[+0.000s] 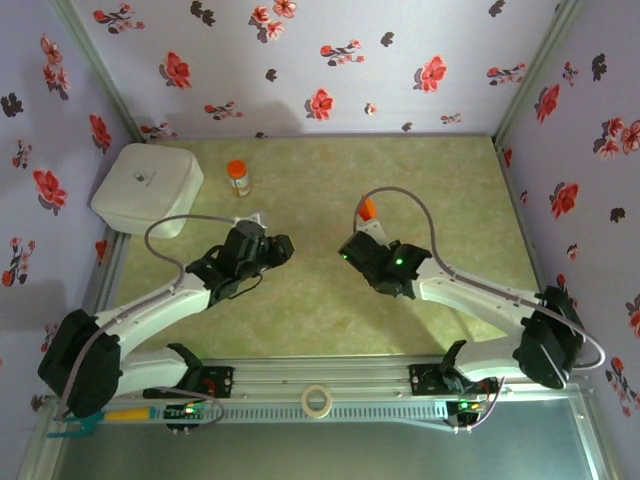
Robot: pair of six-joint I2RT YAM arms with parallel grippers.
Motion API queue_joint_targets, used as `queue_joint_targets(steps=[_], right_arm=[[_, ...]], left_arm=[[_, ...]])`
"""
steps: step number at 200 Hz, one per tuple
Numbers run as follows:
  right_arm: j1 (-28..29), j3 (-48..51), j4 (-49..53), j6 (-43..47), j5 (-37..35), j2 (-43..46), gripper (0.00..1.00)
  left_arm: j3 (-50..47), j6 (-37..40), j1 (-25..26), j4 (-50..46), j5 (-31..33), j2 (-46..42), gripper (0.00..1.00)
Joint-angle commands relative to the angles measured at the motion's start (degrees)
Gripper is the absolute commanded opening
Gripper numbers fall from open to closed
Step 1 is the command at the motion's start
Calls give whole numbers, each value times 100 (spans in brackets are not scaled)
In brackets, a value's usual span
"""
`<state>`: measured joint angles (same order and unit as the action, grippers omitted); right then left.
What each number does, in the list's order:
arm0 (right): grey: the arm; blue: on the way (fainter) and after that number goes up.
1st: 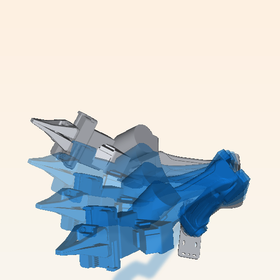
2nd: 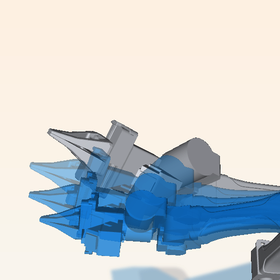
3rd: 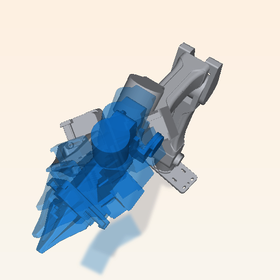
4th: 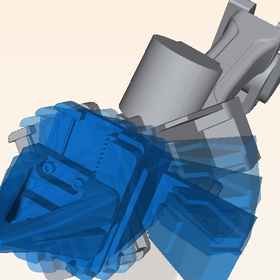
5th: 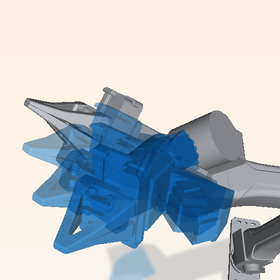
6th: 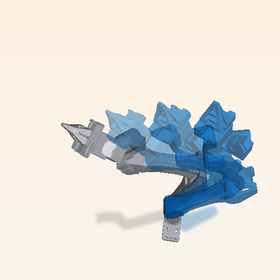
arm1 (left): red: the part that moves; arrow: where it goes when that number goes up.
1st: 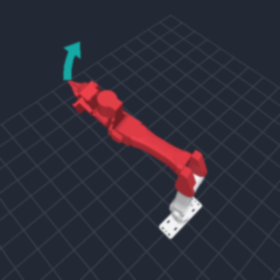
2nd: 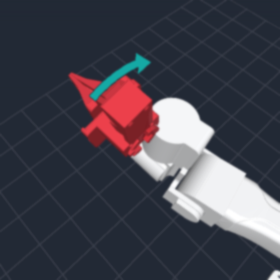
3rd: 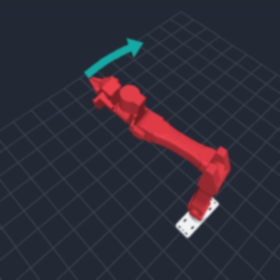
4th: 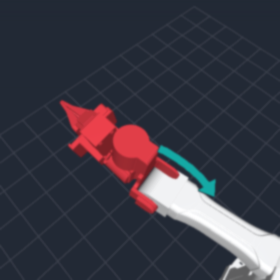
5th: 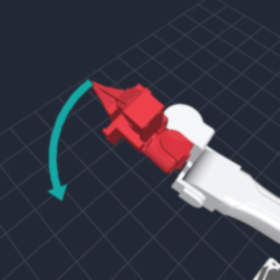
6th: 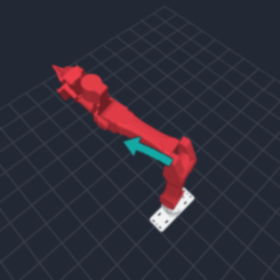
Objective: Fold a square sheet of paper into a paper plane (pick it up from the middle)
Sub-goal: Turn over the paper at the center of the table, then fold the wing for the fifth time at the center of the table.
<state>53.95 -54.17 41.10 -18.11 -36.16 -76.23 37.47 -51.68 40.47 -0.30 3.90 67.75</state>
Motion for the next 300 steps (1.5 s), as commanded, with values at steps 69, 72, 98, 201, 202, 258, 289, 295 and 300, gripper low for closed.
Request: queue_joint_targets(steps=[69, 72, 98, 201, 202, 258, 289, 295, 300], right_arm=[[678, -360, 63, 653, 1221, -1387, 8], [678, -384, 64, 632, 1299, -1411, 9], [676, -460, 35, 512, 1659, -1533, 15], [-1053, 837, -2188, -830, 4903, -147, 31], [-1080, 864, -2222, -854, 4932, -147, 31], [-1898, 1223, -3293, -1665, 6074, -774, 15], [-1950, 1137, -3050, -1947, 5989, -1268, 14], [-1950, 1152, -3070, -2005, 6016, -1360, 13], [-1950, 1182, -3125, -2066, 6045, -1406, 12]], left_arm=[[-353, -183, -174, -374, 639, -679, 40], [-361, -180, -175, -382, 638, -683, 40], [-367, -211, -197, -406, 620, -668, 40], [-206, -124, -199, -307, 208, -315, 39], [-206, -123, -202, -302, 195, -306, 39], [-18, -93, -206, -24, -419, 239, 35], [81, -79, -205, 42, -665, 447, 33], [86, -79, -202, 68, -698, 472, 32], [82, -87, -204, 86, -715, 489, 32]])
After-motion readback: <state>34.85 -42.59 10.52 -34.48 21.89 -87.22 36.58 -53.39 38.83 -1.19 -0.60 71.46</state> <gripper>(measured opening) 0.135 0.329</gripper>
